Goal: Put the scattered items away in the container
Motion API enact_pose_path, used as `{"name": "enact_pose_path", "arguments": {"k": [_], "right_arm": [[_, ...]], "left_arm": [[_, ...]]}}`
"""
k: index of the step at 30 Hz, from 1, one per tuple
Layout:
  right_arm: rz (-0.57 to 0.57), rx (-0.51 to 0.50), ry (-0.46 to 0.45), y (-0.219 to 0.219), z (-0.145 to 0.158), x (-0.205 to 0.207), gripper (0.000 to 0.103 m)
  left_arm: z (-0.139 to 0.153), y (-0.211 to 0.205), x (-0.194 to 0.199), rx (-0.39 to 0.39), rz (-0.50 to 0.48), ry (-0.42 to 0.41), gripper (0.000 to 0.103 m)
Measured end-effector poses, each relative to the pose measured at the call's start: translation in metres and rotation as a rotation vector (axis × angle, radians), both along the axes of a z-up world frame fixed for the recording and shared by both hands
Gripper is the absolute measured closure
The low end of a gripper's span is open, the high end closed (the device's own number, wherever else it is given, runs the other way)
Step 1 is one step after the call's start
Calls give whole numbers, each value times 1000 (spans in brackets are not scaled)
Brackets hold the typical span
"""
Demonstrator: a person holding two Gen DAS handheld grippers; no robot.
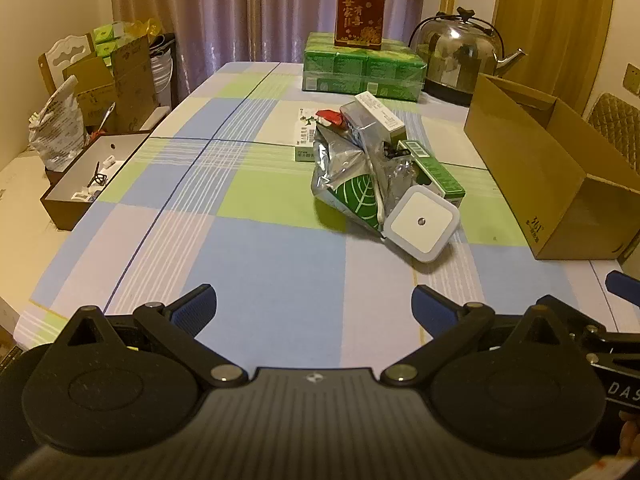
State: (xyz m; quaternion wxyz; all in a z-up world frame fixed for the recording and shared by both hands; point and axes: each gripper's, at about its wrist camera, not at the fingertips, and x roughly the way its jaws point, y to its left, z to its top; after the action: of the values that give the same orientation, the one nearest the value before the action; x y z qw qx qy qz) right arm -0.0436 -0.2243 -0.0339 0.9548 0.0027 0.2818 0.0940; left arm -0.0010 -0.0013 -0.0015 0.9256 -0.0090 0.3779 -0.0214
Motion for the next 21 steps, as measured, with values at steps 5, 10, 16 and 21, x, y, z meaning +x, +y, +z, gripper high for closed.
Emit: {"name": "enact_pose_path", "arguments": {"k": [5,10,16,21], "right_arm": [[0,0,0,0,0,0,2],[1,-1,0,-1,-1,0,2],[1,-1,0,0,0,0,2],[1,-2,0,0,0,0,2]], "left_arm": [[0,-2,0,5,-11,-5,1],[0,-2,-1,6,-15,-7,1],[0,-3,-1,5,-22,-10,1],[1,-3,-1,7,-28,-9,1]]}}
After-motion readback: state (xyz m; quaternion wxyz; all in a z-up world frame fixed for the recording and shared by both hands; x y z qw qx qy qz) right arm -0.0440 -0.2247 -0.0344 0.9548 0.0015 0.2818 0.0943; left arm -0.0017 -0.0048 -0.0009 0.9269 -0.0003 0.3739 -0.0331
